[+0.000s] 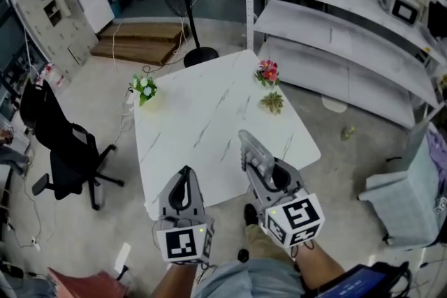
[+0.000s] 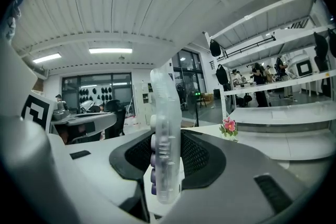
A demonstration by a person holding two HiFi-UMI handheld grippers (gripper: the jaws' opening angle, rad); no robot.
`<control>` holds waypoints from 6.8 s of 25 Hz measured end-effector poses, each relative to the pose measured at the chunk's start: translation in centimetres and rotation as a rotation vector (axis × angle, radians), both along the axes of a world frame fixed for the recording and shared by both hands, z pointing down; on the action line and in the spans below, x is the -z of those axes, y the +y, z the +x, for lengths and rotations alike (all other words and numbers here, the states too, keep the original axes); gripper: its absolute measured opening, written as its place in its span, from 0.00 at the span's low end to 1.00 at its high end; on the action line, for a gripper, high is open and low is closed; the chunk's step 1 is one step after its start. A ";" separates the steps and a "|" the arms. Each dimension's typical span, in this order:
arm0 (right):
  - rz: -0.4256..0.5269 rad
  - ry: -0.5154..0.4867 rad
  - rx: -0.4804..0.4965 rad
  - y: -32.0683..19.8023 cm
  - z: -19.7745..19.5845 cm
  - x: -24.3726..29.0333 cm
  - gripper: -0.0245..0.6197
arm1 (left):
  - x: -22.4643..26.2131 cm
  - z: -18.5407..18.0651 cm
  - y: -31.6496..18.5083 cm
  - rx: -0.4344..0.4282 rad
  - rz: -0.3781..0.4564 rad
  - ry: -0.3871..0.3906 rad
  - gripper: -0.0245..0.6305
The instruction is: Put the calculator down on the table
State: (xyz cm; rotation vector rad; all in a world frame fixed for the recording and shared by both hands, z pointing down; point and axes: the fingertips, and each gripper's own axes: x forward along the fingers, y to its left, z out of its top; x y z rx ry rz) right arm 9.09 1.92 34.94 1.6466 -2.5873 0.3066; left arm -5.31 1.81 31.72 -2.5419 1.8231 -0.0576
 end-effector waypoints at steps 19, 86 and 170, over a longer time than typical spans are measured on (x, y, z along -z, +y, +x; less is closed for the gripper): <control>0.105 -0.018 0.213 -18.2 -4.2 6.0 0.27 | 4.6 -3.9 -13.5 0.213 0.078 -0.031 0.05; -0.607 -0.009 0.137 -25.4 -9.8 -20.9 0.27 | -14.3 -9.8 -25.0 0.156 -0.301 0.000 0.05; -0.530 -0.050 0.058 -28.5 -4.7 -19.6 0.42 | -12.0 -8.3 -25.5 0.136 -0.266 -0.011 0.05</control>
